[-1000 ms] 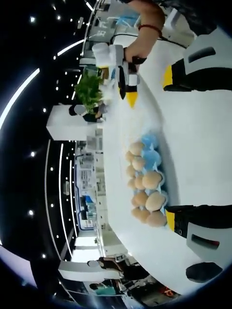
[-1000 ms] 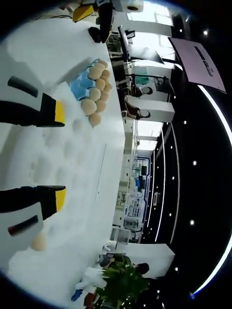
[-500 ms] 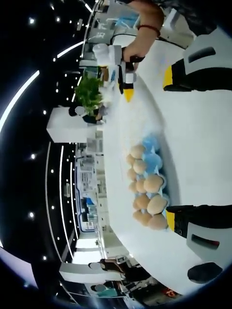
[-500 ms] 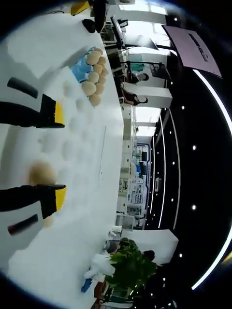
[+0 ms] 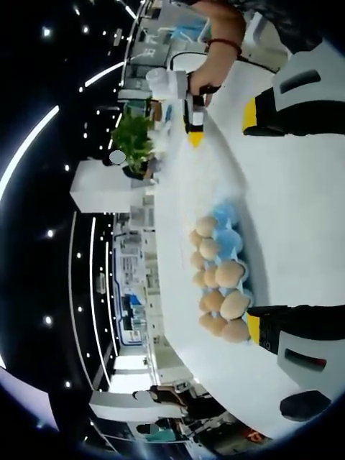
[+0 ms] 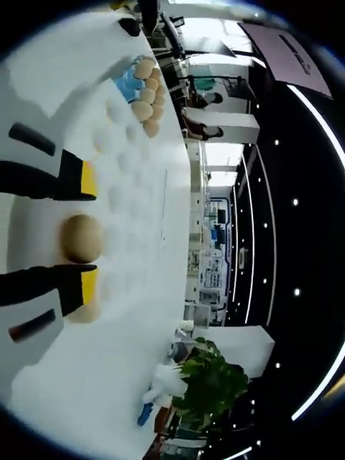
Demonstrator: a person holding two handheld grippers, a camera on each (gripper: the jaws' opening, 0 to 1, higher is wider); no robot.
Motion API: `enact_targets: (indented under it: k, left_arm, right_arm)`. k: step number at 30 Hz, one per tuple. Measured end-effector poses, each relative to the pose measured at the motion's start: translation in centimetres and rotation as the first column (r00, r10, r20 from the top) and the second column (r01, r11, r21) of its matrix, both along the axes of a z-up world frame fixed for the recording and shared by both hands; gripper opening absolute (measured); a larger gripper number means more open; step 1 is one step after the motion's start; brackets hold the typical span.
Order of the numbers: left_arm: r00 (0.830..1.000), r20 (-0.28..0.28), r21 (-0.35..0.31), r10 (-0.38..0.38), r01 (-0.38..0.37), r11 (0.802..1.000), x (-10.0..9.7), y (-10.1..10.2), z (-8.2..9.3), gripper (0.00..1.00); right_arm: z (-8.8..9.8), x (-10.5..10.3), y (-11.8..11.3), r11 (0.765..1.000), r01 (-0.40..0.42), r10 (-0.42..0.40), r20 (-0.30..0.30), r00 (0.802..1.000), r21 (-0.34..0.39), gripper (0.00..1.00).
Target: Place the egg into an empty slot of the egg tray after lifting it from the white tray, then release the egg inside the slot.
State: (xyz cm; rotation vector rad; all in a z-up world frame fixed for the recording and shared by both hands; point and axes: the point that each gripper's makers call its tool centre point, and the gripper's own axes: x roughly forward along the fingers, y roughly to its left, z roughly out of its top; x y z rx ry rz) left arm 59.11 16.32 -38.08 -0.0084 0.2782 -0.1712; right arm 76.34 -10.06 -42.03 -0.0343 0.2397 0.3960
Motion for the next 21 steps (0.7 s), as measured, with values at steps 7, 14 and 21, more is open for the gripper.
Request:
enact_targets:
  k: [7,14,21]
  left_arm:
    - [1.000,-0.007,0.003,0.007,-0.007,1.000,-0.25,0.14,-0.22,1.00]
    - [1.000,-0.008,0.010,0.003,-0.003,1.000,-0.10,0.27,-0.23,1.00]
    - [1.000,-0.011,0.005,-0.001,0.001,1.000,-0.34,-0.35,-0.39,1.00]
  right_arm:
    - [0.25,0.12,-0.38,0.999,0.041,-0.041,0.043,0.998,-0.001,0.29]
    - [0.26,0.29,-0.53,0.999,0.050,-0.050,0.036,0.998,0.001,0.28]
    - [0.29,0.35,-0.55,0.999,0.049,-0.050,0.025,0.998,0.021,0.28]
